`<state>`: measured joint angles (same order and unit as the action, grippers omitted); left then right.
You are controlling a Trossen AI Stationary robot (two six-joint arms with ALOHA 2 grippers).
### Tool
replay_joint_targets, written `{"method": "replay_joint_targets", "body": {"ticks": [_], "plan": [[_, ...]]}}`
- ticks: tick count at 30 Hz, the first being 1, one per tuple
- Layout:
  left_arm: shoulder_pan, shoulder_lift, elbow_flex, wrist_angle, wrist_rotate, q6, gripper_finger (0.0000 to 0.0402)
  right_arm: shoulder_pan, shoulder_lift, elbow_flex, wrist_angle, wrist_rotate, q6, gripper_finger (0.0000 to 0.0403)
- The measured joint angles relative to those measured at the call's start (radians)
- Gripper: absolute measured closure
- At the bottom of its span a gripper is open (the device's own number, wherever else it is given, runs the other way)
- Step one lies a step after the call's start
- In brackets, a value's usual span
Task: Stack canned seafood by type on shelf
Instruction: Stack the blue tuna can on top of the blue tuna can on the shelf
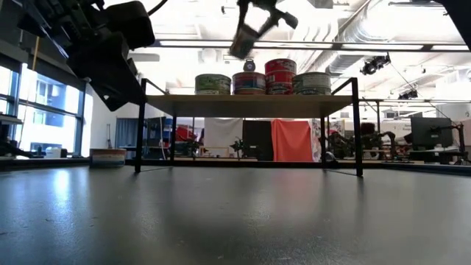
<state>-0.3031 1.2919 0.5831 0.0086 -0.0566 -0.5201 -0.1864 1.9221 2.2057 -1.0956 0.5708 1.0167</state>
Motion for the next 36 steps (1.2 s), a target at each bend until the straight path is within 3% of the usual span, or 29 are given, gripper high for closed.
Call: {"method": "replay_joint_targets", "body": {"ticks": [6,10,16,19,22,25,30,32,36], "plan": [[0.0,0.0,0.0,0.001,-0.001,0.003,0.0401,-0.003,-0.009,-0.055,0.021,-0.024,-0.012,0.0234],[0.0,0.0,0.0,0.003,-0.002,0.024,0.0401,-0.005,-0.059,-0.055,-0.079,-0.02,-0.037,0.0234],[0.0,0.0,0.0,0.006,-0.002,0.038,0.0401,0.039,-0.182,-0.065,-0.31,0.122,0.033,0.0234],[0.002,0.0,0.0,0.013,-0.003,0.042,0.0401,0.073,-0.258,-0.154,-0.284,0.163,0.095,0.0234],[0.002,0.0,0.0,0.017,-0.003,0.042,0.0401,0.095,-0.34,-0.322,-0.097,0.163,0.104,0.0234],[0.002,0.0,0.0,0.02,-0.003,0.042,0.0401,0.096,-0.418,-0.547,0.217,0.111,0.085,0.0234],[0.002,0.0,0.0,0.021,-0.003,0.027,0.0401,0.052,-0.46,-0.805,0.921,-0.117,-0.005,0.0234],[0.002,0.0,0.0,0.021,-0.003,0.027,0.0401,0.038,-0.436,-0.807,1.007,-0.142,-0.006,0.0234],[0.002,0.0,0.0,0.02,-0.002,0.023,0.0401,0.028,-0.343,-0.735,0.877,-0.067,0.068,0.0215]]}}
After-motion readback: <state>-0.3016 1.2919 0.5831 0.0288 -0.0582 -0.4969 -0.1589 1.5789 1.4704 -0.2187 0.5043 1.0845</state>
